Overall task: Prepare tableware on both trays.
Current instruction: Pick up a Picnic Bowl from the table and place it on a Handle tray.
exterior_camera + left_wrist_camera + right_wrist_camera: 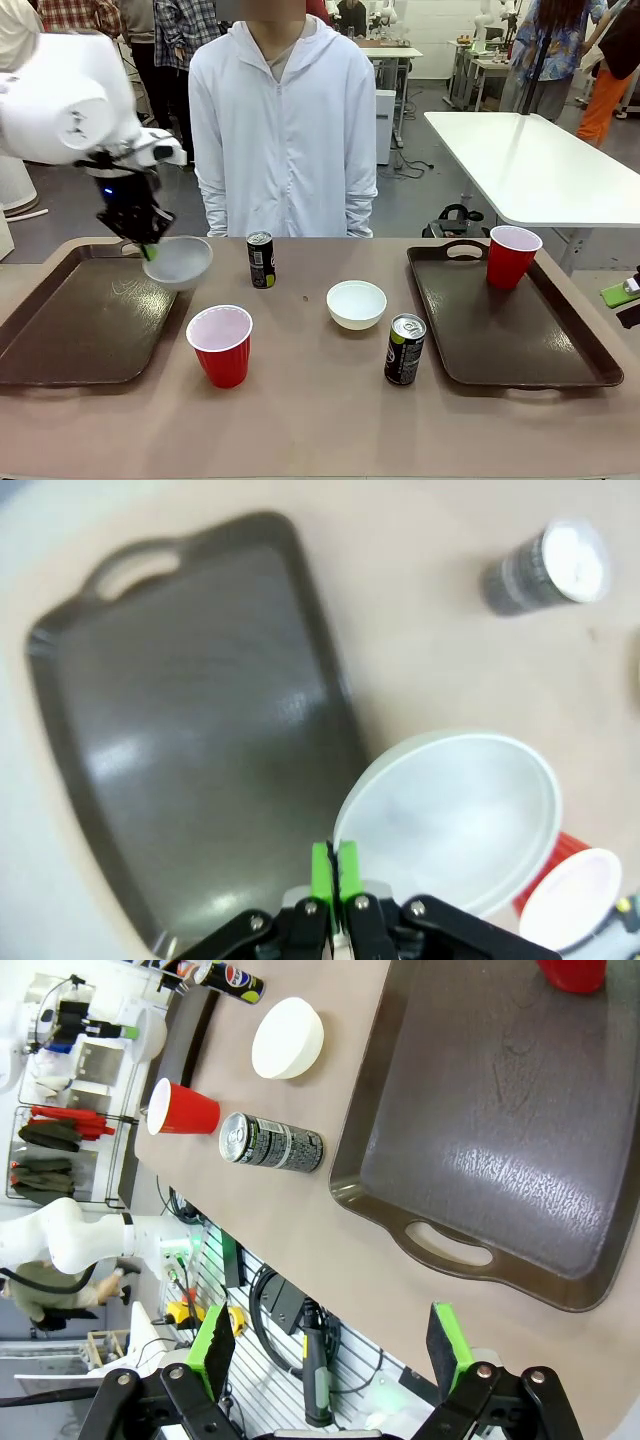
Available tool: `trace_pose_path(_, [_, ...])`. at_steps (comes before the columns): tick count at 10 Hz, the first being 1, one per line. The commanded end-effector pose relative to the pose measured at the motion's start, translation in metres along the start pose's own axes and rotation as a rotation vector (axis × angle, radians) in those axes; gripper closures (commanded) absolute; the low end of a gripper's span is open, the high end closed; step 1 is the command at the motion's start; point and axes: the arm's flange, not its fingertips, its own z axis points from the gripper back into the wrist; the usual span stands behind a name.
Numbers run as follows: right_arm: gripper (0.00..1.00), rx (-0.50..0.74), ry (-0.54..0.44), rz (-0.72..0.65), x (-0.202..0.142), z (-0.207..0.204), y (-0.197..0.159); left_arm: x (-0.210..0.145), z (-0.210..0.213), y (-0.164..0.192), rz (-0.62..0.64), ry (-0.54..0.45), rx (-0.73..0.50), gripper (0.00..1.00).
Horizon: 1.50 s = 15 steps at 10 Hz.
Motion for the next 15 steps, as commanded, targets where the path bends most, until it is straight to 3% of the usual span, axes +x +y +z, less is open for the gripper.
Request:
trace_pose_path(1, [0.0, 0.012, -0.002, 0.001, 0.0, 0.0, -0.001, -0.006, -0.01, 0.042, 0.084, 0.021, -0.042, 1.0])
trace_pose_path(5, [0.0, 0.012, -0.002, 0.001, 0.0, 0.0, -0.001, -0.035, -0.013, 0.105, 0.163, 0.035, -0.08, 1.0])
trace_pose_path(12, [0.0, 0.012, -0.002, 0.001, 0.0, 0.0, -0.001, -0.029, -0.02, 0.104, 0.163, 0.049, -0.047, 0.98])
trace_pose_path(15, [0.0, 0.012, -0.002, 0.001, 0.0, 0.0, -0.001, -0.056, -0.006, 0.116, 0.01, 0.124, -0.052, 0.98])
